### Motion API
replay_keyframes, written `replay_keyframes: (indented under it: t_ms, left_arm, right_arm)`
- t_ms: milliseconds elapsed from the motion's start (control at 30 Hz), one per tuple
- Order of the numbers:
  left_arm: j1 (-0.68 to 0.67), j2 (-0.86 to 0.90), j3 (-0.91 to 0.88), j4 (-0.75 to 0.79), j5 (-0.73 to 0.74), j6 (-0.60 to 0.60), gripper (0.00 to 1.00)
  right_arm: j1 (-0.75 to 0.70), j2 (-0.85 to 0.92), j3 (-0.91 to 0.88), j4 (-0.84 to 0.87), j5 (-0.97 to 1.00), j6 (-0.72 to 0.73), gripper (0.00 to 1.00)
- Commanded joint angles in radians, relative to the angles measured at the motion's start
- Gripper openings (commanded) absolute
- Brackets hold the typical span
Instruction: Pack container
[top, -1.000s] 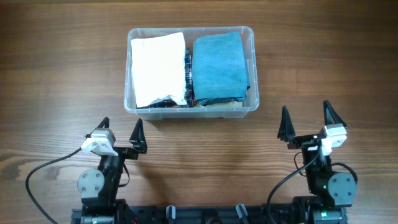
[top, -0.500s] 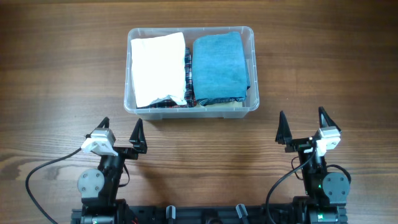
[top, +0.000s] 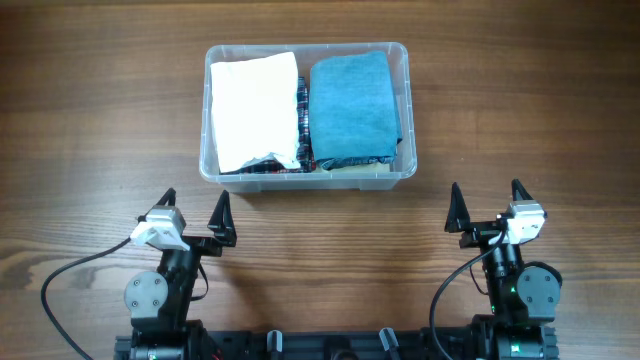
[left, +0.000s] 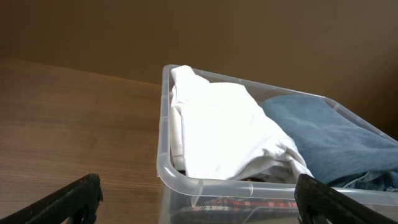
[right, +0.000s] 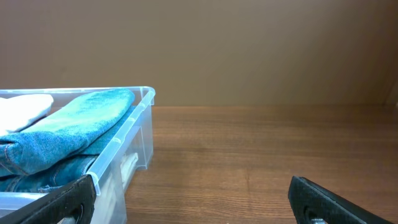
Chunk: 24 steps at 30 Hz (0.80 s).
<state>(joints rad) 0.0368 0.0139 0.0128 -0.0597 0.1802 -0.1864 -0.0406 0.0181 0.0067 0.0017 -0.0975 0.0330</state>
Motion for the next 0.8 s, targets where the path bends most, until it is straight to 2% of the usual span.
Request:
replay_keyframes:
  t_ms: [0, 767]
  left_arm:
    - [0.008, -0.007, -0.007, -0.001, -0.013, -0.005, 1.0]
    - [0.008, -0.007, -0.007, -0.001, -0.013, -0.005, 1.0]
  right_arm:
    - [-0.006, -0.014, -0.002, 0.005, -0.016, 0.023, 1.0]
    - [-0.006, -0.004, -0.002, 0.005, -0.016, 0.022, 1.0]
